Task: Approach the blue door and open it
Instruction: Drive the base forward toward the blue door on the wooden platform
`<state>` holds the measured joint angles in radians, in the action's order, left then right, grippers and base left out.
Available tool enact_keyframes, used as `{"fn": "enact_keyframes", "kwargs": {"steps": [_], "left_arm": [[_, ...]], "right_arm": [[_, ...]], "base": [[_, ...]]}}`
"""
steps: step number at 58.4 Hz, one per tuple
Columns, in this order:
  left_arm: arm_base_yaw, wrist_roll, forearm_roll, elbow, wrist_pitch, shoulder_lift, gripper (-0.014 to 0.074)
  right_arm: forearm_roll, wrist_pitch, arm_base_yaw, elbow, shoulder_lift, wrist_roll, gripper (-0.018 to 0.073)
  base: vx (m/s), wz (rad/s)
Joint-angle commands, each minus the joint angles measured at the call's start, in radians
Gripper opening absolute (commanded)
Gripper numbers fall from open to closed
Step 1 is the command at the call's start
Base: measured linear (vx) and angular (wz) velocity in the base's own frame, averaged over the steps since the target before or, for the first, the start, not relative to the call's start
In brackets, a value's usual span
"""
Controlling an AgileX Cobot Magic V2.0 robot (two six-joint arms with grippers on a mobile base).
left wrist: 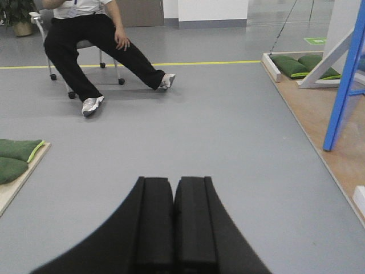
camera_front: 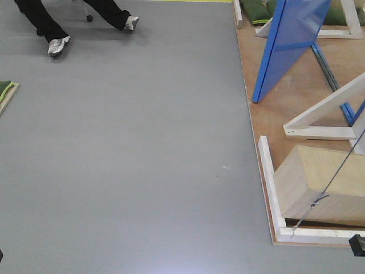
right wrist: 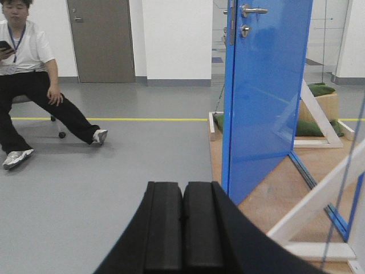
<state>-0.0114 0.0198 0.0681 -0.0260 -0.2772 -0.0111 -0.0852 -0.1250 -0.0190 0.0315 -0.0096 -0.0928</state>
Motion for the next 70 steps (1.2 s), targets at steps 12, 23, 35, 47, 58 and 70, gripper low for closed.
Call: {"fn": "enact_keyframes", "kwargs": {"steps": [12, 23, 35, 47, 58, 70], "left_arm": [[0.001, 0.007, -0.003, 0.026, 0.085, -0.017, 0.0073], [0.001, 0.007, -0.003, 0.026, 0.085, -0.017, 0.0073], [0.001, 0.007, -0.003, 0.026, 0.085, -0.016, 0.0073], [0.001, 0.007, -0.003, 0.026, 0.085, -0.016, 0.0073], [0.001, 0.007, -0.003, 0.026, 0.085, -0.016, 0.0073], [-0.005, 0.007, -0.003, 0.027, 0.085, -0.016, 0.0073]], "right_arm": [[-0.001, 0.086, 0.0, 0.0, -0.016, 0.002, 0.0011], [-0.001, 0.086, 0.0, 0.0, -0.016, 0.002, 0.0011], [-0.001, 0.086, 0.0, 0.0, -0.016, 0.002, 0.0011], [-0.001, 0.086, 0.0, 0.0, -0.016, 0.002, 0.0011], [-0.001, 0.086, 0.001, 0.0, -0.016, 0.002, 0.0011], [-0.001, 0.086, 0.001, 0.0, -0.016, 0.002, 0.0011]], "base": [[0.5, 0.01], [0.52, -0.01], [0.53, -0.03], [0.52, -0.05], [0.5, -0.07], [0.47, -0.05]]}}
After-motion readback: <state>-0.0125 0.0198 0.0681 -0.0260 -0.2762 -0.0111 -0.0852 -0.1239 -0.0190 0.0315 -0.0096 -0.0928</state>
